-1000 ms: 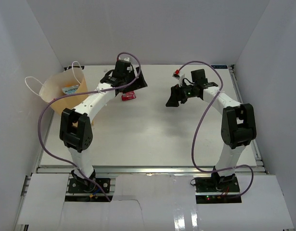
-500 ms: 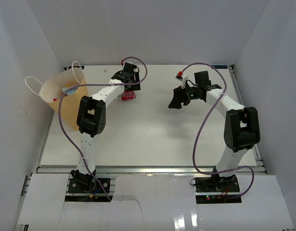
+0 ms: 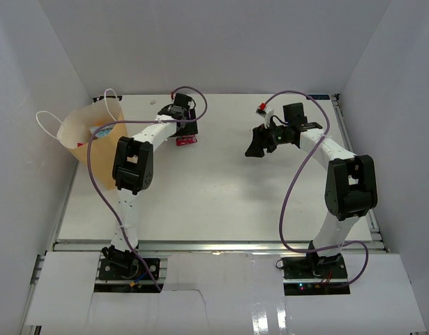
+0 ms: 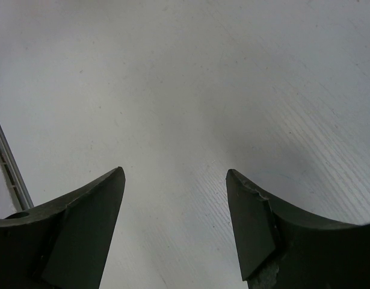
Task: Place the snacks into the paper bag
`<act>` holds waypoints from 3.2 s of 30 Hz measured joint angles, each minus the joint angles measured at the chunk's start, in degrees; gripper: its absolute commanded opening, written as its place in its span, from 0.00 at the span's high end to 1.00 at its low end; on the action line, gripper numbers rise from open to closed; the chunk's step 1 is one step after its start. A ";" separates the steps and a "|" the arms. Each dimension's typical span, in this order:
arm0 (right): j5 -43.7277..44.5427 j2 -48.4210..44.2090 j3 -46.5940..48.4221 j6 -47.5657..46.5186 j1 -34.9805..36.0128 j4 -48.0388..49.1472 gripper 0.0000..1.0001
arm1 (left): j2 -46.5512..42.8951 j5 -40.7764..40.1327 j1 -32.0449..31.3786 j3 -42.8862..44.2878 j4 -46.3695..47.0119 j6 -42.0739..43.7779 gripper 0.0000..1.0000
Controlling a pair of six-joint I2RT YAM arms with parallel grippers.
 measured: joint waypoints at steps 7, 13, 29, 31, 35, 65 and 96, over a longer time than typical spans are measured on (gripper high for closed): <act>0.02 0.00 -0.02 0.13 -0.37 0.00 0.26 | 2.69 2.71 0.02 1.40 -0.85 -0.98 0.30; 0.00 -0.17 -0.42 0.35 -0.52 0.02 0.26 | 2.67 3.56 0.39 1.40 -0.94 -1.97 0.58; -0.44 -1.97 -1.09 1.27 -0.52 0.02 0.26 | -14.08 11.85 0.68 -15.67 5.86 2.56 0.87; -0.52 -2.10 -1.09 1.31 -0.57 0.00 0.26 | -20.79 13.66 0.66 -19.04 7.34 3.30 0.87; -0.63 -2.23 -1.09 1.33 -0.66 0.00 0.26 | -37.81 13.70 0.70 -24.44 9.88 3.78 0.87; -2.12 -2.21 -1.18 1.25 -1.22 0.00 0.26 | -48.04 16.37 39.47 -17.57 -4.57 -10.01 0.23; 20.81 -24.13 -3.67 -4.66 -14.75 -7.54 0.10 | -57.53 43.74 -13.22 -45.16 19.78 -0.31 0.02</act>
